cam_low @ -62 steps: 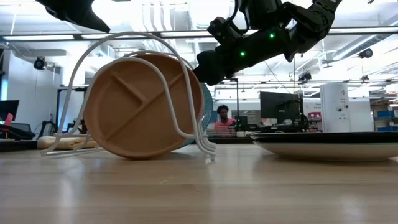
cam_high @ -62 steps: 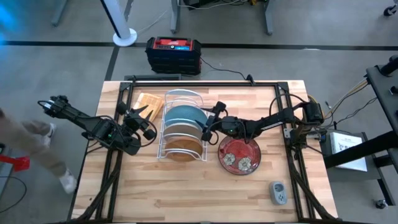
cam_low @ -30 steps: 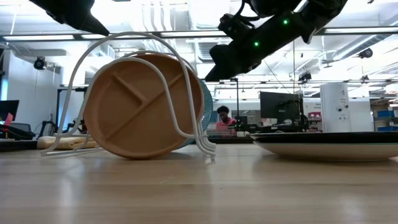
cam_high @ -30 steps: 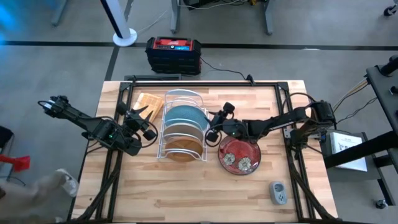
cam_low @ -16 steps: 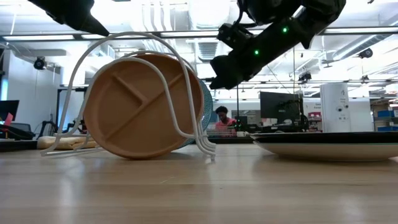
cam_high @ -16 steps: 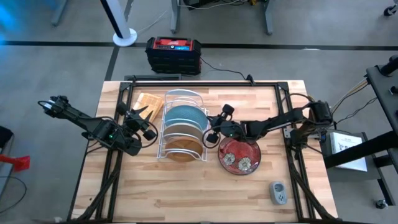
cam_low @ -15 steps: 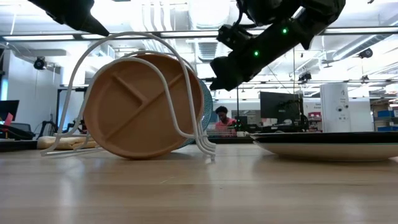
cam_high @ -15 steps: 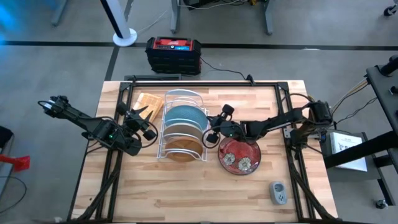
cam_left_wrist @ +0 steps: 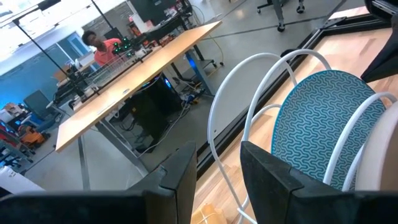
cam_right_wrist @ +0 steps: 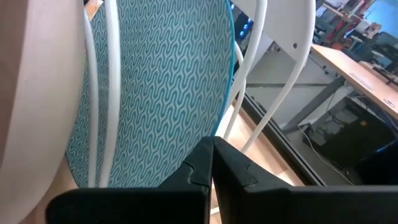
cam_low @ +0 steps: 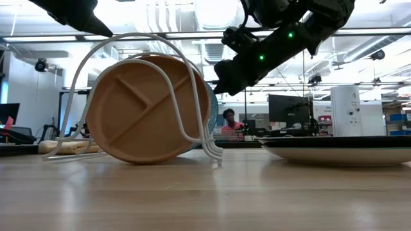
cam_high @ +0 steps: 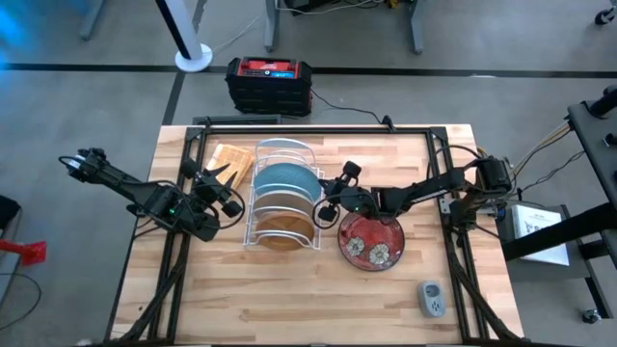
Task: Sort dishes
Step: Put the blue plate into the dishwasher rack
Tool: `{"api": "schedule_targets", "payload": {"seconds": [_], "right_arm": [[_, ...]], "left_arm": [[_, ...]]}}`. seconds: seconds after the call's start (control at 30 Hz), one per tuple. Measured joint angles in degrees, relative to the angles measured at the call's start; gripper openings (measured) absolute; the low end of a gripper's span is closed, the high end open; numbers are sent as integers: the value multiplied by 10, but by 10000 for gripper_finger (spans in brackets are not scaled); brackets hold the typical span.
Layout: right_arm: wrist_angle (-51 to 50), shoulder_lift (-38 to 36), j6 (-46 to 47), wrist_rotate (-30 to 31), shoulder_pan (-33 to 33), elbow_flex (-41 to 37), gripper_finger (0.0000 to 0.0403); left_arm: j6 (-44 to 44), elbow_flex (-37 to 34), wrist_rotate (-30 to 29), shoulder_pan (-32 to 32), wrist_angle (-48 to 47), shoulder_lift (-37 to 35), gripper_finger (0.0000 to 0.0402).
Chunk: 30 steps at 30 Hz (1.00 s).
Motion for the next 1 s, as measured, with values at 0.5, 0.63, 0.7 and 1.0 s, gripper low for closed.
{"api": "schedule_targets", "payload": {"seconds": [0.5,0.63,0.7,1.0], "right_arm": [[3,-17,6,4,13,0,0],[0,-17,8,21,14,0,0],[0,-13,12,21,10,0,0],[9,15,23,11,1,0,0]], "left_arm": [[0,0,1,0,1,0,115],[1,0,1,0,0,0,115],[1,0,1,0,0,0,115],[2,0,1,1,0,0,115]]}}
